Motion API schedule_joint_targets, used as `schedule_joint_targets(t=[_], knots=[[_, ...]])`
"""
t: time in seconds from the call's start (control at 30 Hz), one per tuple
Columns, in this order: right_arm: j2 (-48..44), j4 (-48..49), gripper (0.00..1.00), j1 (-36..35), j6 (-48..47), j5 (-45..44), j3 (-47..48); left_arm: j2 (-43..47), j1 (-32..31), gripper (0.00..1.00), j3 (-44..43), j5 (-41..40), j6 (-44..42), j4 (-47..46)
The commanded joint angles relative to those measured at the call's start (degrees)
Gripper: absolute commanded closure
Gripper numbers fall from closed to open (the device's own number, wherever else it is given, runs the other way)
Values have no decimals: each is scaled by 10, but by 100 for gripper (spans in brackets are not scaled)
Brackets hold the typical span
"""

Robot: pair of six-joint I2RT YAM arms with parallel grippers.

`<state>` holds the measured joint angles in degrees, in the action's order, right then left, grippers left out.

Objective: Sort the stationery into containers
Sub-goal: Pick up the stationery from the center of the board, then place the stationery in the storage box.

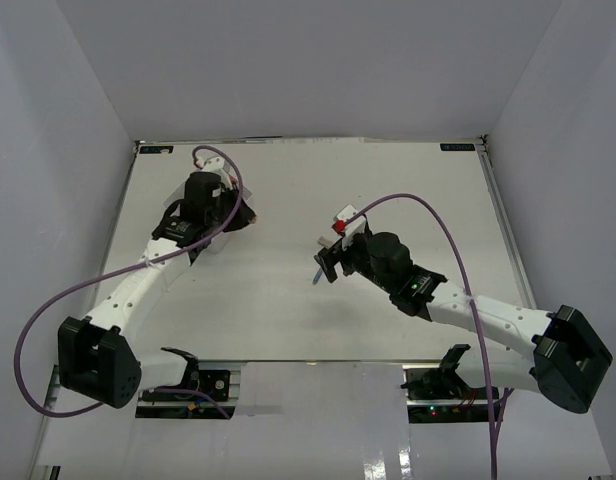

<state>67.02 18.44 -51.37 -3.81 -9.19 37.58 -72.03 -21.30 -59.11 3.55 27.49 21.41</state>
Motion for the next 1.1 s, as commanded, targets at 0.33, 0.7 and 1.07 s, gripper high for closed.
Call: schedule_joint_targets(t=[0.33, 0.7, 1.07], knots=[[-31, -15, 10, 21, 2, -65, -35, -22, 144, 81, 12, -145, -70, 15], [-9, -18, 10, 29, -1, -61, -38, -83, 190, 60, 22, -66, -68, -32], [29, -45, 2, 39, -19, -51, 2, -60, 195, 47, 34, -39, -67, -33]])
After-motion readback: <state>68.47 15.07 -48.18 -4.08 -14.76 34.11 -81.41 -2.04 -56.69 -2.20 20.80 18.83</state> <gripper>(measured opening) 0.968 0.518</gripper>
